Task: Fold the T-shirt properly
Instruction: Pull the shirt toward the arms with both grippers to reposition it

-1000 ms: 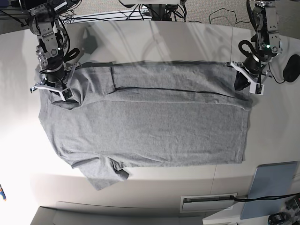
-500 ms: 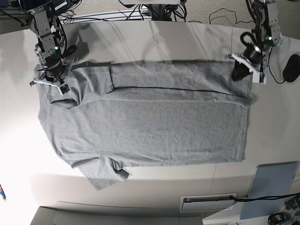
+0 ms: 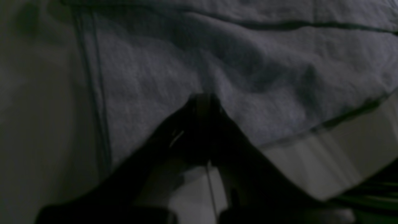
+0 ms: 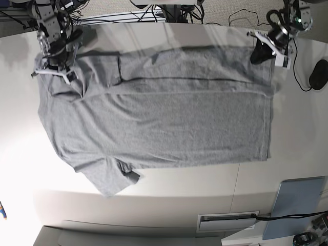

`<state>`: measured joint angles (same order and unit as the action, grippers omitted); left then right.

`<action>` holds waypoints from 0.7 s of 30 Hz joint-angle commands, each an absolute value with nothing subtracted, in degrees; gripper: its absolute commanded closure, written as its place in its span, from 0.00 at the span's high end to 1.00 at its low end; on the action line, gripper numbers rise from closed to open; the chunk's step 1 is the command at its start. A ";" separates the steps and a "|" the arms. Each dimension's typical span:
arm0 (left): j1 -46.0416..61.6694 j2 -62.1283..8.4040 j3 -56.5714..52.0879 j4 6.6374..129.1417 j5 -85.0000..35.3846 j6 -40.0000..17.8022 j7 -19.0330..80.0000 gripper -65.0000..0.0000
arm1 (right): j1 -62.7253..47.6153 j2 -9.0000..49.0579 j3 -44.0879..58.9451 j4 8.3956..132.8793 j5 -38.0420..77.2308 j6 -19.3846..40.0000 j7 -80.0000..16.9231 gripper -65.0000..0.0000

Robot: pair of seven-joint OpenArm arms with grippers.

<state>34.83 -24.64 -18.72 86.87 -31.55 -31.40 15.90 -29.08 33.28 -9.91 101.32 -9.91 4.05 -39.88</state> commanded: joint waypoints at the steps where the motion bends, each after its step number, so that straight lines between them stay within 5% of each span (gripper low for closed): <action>1: 37.41 -24.91 -18.20 85.84 -25.85 -30.15 24.60 0.00 | -30.57 34.15 -9.93 102.08 -8.67 4.97 -41.71 0.00; 21: 46.37 -24.91 -23.40 96.14 -27.97 -34.59 24.67 0.00 | -44.14 34.28 -2.39 108.55 -8.67 4.67 -41.54 0.00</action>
<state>45.41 -24.29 -22.87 95.94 -29.61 -35.68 22.90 -43.68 33.61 -2.68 107.81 -8.95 4.38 -41.41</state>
